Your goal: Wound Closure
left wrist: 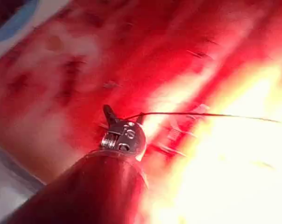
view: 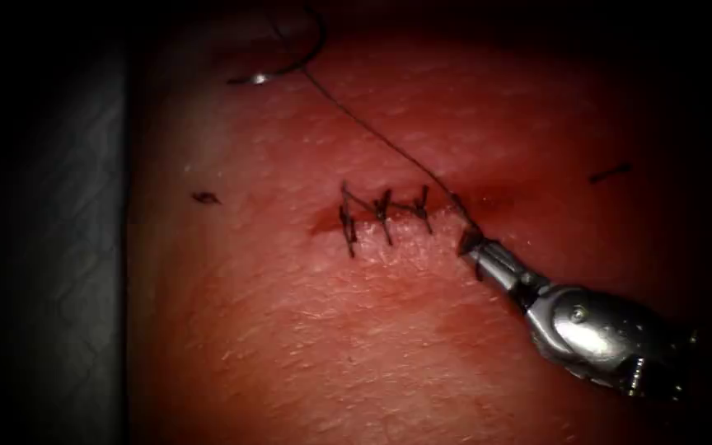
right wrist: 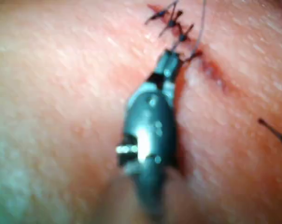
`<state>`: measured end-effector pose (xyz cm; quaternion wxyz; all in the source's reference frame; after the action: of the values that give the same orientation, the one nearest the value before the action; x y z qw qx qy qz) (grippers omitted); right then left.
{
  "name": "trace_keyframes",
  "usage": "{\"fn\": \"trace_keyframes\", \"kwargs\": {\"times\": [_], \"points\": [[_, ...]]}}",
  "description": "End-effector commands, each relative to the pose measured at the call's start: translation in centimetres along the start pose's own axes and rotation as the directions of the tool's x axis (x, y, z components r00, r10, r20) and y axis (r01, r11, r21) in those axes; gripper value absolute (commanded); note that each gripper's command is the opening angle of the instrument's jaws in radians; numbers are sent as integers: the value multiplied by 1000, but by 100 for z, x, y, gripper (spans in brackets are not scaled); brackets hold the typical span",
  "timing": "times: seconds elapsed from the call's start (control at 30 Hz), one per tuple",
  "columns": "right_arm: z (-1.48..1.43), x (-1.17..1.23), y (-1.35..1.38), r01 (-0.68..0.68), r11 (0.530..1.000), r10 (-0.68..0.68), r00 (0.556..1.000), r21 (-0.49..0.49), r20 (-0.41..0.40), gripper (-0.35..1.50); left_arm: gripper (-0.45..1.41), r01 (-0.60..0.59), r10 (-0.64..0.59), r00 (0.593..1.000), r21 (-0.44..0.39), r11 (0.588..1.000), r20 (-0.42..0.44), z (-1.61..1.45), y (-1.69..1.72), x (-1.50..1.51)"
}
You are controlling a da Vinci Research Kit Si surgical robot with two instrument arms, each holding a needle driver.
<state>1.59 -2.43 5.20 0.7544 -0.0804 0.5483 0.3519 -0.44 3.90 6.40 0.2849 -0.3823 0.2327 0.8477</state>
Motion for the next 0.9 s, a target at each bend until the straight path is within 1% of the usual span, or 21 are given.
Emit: {"fn": "trace_keyframes", "kwargs": {"times": [0.03, 0.07, 0.1, 0.2, 0.23, 0.27, 0.37, 0.4, 0.47, 0.5, 0.53, 0.57, 0.6, 0.7, 0.77, 0.87, 0.9], "points": [[2, -7, -11, -5, 1000, 5, 1000, 2, 1, -35, 79, 36, -36, 999, -32, 999, -16, -6, 20, 2], [2, -7, -11, -5, 1000, 5, 1000, 2, 1, -35, 86, 45, -46, 999, -50, 998, -28, -16, 33, 4], [1, -7, -11, -5, 1000, 5, 1000, 1, -2, -35, 89, 29, -33, 999, -81, 996, -43, -34, 54, 5], [1, -7, -12, -5, 1000, 5, 1000, 1, -5, -35, 91, -11, 5, 999, -172, 985, -39, -68, 94, 6], [1, -7, -12, -5, 1000, 5, 1000, 0, -5, -35, 91, -17, 10, 999, -197, 980, -39, -81, 110, 7], [2, -7, -12, -5, 1000, 5, 1000, -1, -4, -35, 89, -55, 45, 998, -225, 973, -51, -99, 133, 8], [3, -7, -12, -5, 1000, 5, 1000, -1, -4, -35, 86, -118, 104, 992, -234, 965, -72, -127, 166, 11], [2, -7, -13, -5, 1000, 5, 1000, 0, -5, -35, 86, -204, 189, 978, -237, 950, -86, -150, 191, 8], [2, -7, -13, -5, 1000, 5, 1000, 0, -5, -35, 86, -263, 250, 965, -236, 935, -85, -165, 204, 2], [1, -7, -13, -5, 1000, 5, 1000, 1, -5, -35, 86, -301, 290, 954, -244, 922, -78, -178, 215, -8], [1, -7, -13, -5, 1000, 5, 1000, 1, -5, -35, 86, -301, 290, 954, -244, 922, -78, -178, 215, -8], [1, -7, -13, -5, 1000, 5, 1000, 1, -5, -35, 86, -333, 324, 943, -262, 906, -76, -192, 231, -23], [1, -7, -13, -5, 1000, 5, 1000, 0, -5, -35, 86, -345, 339, 938, -273, 898, -71, -200, 242, -31], [2, -7, -13, -5, 1000, 5, 1000, -1, -5, -35, 86, -369, 368, 928, -288, 884, -60, -213, 268, -49], [3, -7, -14, -5, 1000, 5, 1000, -1, -5, -35, 88, -381, 378, 923, -292, 877, -70, -221, 282, -58], [3, -7, -14, -5, 1000, 5, 1000, -1, -5, -35, 89, -388, 383, 921, -289, 876, -75, -232, 291, -62], [2, -6, -15, -5, 1000, 5, 1000, -1, -5, -35, 91, -389, 383, 920, -292, 874, -80, -242, 292, -61]]}}
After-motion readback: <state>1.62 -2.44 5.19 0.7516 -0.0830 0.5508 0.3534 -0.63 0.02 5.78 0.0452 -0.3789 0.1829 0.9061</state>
